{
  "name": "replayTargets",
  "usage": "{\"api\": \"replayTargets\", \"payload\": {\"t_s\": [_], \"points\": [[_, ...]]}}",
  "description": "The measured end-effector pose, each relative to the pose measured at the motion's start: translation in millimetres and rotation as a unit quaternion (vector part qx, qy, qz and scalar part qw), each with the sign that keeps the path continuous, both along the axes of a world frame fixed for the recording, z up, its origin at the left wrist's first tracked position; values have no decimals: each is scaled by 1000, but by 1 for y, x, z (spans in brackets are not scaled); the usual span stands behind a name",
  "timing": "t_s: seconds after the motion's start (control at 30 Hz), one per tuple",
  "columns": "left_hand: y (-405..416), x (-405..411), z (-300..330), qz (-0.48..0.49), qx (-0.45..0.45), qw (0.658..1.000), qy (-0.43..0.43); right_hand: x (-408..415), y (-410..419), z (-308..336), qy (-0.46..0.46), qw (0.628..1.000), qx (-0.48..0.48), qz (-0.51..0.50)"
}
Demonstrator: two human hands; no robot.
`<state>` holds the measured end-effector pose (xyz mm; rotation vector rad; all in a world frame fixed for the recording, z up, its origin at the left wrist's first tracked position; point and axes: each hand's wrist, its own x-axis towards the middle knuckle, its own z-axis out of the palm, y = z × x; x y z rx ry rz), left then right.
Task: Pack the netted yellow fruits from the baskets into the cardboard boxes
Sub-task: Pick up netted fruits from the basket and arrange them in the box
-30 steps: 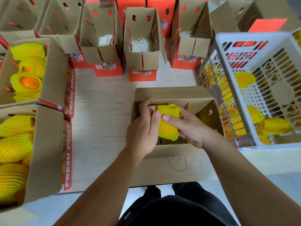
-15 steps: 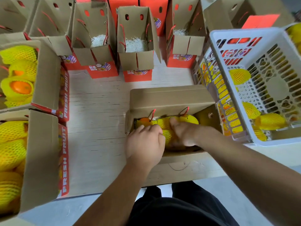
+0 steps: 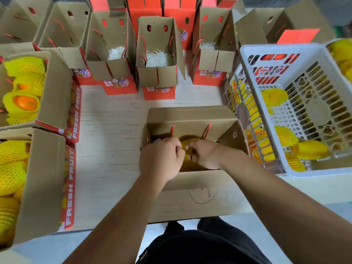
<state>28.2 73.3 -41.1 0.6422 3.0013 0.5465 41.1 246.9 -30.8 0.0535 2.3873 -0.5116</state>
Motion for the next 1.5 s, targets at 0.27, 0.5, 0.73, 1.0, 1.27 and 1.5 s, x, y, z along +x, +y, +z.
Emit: {"api": "replayTargets", "payload": {"t_s": [0.27,0.5,0.73,1.0,1.27,1.5], "points": [[76,5,21,-19,132,982,-136,37,54,72,137,989,-42,-45],[224,17,44,-74,141,981,-111,48,172,105,179,978,15,-106],[321,-20,34,-167,-41,985,19,34,295,34,172,964,-23,-204],[348,-28,37,-97,-305,946,49,-22,311,-66,122,985,10,-125],[351,-32,37,-87,-370,925,18,-47,327,-87,127,991,35,-35],[347,-32,31,-92,-331,938,46,-31,390,-52,77,957,-164,-227]]}}
